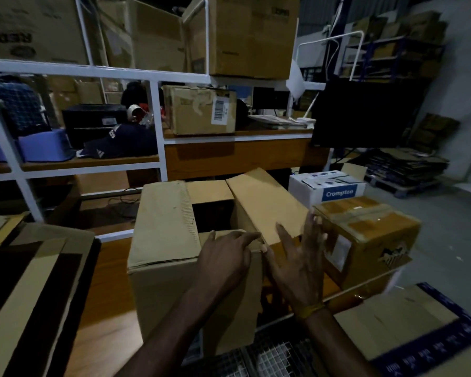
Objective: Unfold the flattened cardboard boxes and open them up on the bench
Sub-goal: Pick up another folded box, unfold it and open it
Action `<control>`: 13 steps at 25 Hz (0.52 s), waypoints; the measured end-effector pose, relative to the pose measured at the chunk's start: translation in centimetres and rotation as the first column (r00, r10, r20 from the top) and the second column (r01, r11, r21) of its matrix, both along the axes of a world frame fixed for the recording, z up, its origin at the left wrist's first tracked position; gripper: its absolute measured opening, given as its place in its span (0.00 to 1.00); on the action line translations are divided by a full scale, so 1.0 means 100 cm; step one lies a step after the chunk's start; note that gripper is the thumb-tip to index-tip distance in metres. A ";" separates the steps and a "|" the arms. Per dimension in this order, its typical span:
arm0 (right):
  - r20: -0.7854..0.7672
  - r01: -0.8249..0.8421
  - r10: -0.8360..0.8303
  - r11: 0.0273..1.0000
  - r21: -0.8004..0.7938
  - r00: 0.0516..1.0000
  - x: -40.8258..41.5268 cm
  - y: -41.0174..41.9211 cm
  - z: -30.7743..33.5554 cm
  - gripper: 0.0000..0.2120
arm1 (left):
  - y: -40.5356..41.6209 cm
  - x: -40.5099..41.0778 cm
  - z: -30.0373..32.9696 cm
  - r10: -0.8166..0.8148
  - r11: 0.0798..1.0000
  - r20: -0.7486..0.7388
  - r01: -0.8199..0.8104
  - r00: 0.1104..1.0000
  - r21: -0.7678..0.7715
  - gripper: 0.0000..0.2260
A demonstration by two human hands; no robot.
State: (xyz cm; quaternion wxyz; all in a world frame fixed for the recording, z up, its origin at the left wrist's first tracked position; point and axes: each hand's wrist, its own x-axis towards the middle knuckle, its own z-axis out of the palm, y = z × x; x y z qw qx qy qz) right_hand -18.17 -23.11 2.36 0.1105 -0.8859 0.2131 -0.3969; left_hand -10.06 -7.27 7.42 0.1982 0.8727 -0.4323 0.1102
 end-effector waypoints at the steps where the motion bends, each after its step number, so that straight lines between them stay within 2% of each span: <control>1: 0.013 0.003 -0.002 0.999 -0.045 1.000 0.001 0.002 -0.002 0.27 | 0.000 0.000 -0.003 -0.007 0.998 0.056 0.010 0.998 -0.061 0.18; 2: 0.023 -0.056 0.057 0.998 -0.040 0.998 0.001 0.004 -0.007 0.29 | -0.001 0.001 -0.007 0.003 0.993 0.142 0.014 0.990 -0.116 0.16; 4: 0.057 -0.187 0.182 0.975 0.122 0.982 -0.001 0.013 -0.011 0.30 | -0.001 0.001 -0.015 0.037 0.978 0.267 0.020 0.963 -0.209 0.15; 6: 0.084 -0.225 0.213 0.956 0.186 0.973 -0.001 0.016 -0.016 0.26 | -0.002 0.003 -0.020 0.043 0.957 0.308 0.050 0.950 -0.287 0.14; 9: 0.175 -0.268 0.229 0.930 0.250 0.958 0.002 0.017 -0.018 0.23 | 0.004 0.000 -0.023 0.034 0.928 0.295 0.079 0.955 -0.363 0.11; 11: 0.219 -0.245 0.197 0.944 0.219 0.955 0.003 0.021 -0.017 0.20 | 0.011 -0.001 -0.026 0.071 0.923 0.265 0.037 0.962 -0.384 0.10; 13: 0.224 -0.160 0.134 0.982 0.098 0.965 0.004 0.029 -0.012 0.15 | 0.022 0.002 -0.027 0.124 0.918 0.230 -0.024 0.965 -0.396 0.07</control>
